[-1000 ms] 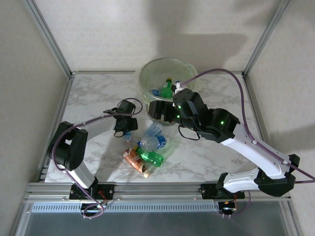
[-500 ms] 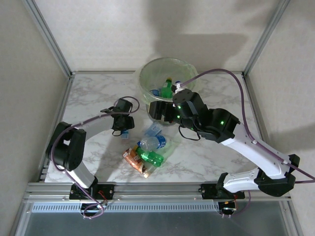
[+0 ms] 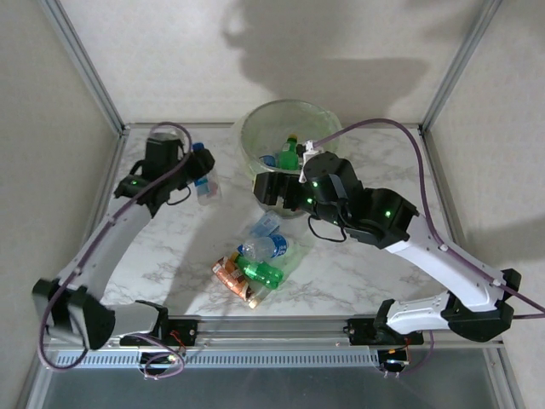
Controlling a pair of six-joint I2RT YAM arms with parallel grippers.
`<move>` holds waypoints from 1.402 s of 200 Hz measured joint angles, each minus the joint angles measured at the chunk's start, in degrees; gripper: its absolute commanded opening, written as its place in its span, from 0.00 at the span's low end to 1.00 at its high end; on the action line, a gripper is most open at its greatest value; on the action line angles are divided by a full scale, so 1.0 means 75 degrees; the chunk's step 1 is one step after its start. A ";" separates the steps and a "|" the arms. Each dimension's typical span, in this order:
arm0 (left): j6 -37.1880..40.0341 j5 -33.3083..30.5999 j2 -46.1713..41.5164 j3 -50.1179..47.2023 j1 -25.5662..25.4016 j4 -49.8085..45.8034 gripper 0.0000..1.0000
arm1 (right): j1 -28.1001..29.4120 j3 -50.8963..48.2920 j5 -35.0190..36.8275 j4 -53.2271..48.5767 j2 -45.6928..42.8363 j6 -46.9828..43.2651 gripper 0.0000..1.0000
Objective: Put the plastic bottles in the bin
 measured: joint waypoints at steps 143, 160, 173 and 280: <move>-0.5560 0.2923 -0.1148 -0.1163 -0.0079 0.6490 0.56 | -0.1384 0.0589 -0.3156 0.1792 0.0734 -0.0242 0.99; -0.5791 0.2938 -0.1148 -0.1201 -0.0172 0.6904 0.55 | -0.1402 0.0589 -0.3867 0.2375 0.0836 -0.0181 0.99; -0.5968 0.2938 -0.1148 -0.1317 -0.0210 0.7204 0.55 | -0.1402 0.0583 -0.4299 0.2760 0.0898 -0.0119 0.99; -0.6656 0.2923 -0.0825 -0.1649 -0.0525 0.8705 0.56 | -0.1402 0.0705 -0.5313 0.3771 0.1687 0.0131 0.87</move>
